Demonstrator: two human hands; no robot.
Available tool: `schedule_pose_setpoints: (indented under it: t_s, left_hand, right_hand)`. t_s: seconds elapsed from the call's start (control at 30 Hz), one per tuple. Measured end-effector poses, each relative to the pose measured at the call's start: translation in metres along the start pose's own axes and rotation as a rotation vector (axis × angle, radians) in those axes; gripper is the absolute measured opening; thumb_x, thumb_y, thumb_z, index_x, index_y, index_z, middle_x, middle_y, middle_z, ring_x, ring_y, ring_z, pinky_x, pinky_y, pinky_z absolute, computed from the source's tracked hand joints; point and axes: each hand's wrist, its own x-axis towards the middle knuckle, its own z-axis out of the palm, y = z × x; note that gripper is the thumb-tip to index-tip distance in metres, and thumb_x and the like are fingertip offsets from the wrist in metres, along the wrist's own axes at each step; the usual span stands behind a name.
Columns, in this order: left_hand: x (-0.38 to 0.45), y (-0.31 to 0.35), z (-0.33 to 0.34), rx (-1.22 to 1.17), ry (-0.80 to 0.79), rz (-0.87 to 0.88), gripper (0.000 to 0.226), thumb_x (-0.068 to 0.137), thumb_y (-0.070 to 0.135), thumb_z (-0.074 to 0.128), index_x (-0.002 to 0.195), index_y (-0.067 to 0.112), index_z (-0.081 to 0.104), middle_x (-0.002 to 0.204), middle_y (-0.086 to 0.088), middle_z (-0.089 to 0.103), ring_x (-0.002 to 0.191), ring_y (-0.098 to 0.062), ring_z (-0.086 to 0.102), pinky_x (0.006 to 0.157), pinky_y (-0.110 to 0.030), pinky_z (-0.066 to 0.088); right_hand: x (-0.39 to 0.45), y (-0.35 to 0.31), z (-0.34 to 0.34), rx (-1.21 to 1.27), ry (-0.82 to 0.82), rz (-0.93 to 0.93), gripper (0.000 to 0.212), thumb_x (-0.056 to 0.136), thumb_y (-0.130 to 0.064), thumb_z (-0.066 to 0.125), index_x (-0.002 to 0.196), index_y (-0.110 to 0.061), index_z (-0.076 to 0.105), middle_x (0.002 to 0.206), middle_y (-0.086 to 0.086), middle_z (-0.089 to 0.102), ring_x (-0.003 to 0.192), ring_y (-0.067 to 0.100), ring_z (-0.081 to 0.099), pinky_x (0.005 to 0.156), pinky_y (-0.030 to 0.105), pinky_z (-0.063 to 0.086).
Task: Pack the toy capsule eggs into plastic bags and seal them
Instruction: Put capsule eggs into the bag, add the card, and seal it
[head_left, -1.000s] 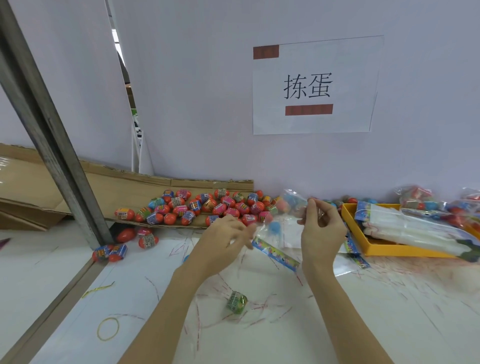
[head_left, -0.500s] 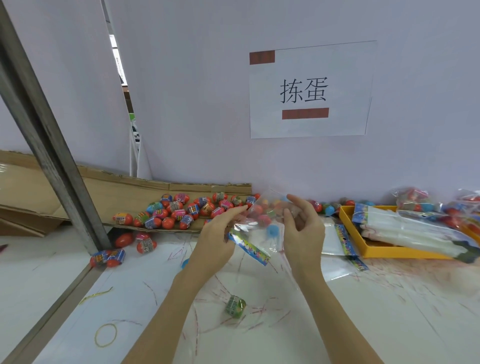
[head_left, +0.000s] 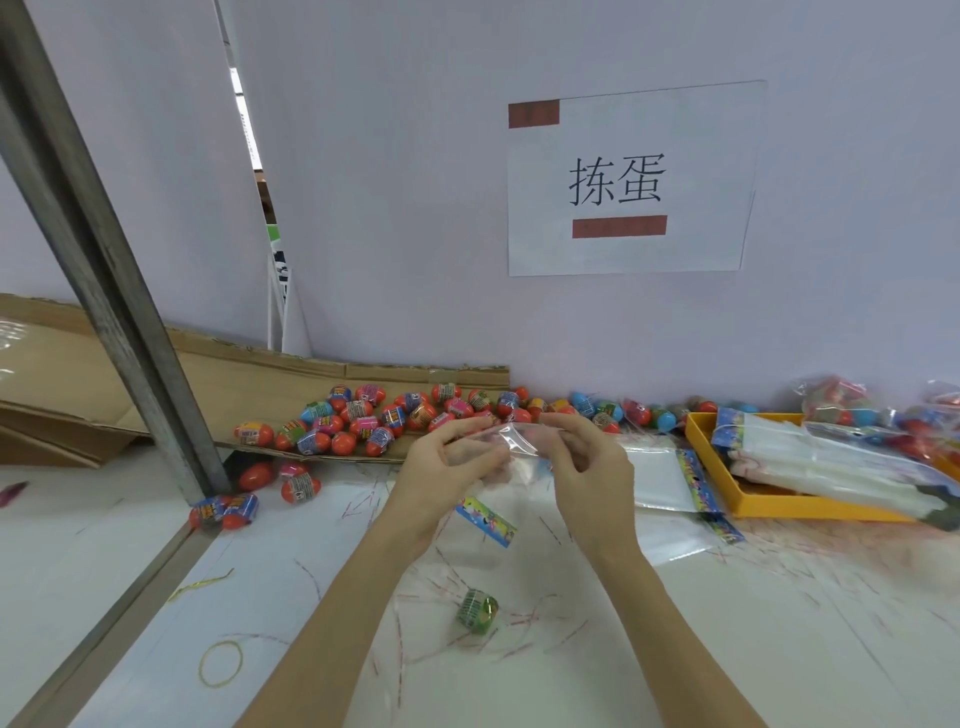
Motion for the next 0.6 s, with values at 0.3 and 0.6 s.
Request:
schedule_pose_setpoints:
  t_s: [0.3,0.6]
  left_hand:
    - [-0.005,0.0,0.003,0.28,-0.019,0.198,0.051,0.09,0.021,0.083,0.137,0.028,0.063,0.098,0.011,0.081,0.102,-0.003,0.074,0.09,-0.018,0.057]
    - [-0.004,0.0,0.002,0.231,-0.013,0.187,0.019,0.092,0.016,0.08,0.111,0.015,0.076,0.089,-0.003,0.082,0.079,-0.026,0.079,0.078,-0.039,0.065]
  right_hand:
    - [-0.003,0.001,0.004,-0.434,-0.011,-0.109,0.023,0.089,-0.038,0.079,0.103,-0.02,0.075,0.136,0.005,0.053,0.134,0.021,0.044,0.106,0.032,0.037]
    - [-0.004,-0.007,0.005,-0.258,-0.091,-0.129,0.024,0.096,-0.027,0.073,0.12,-0.025,0.067,0.107,-0.014,0.068,0.101,-0.001,0.062,0.085,0.014,0.05]
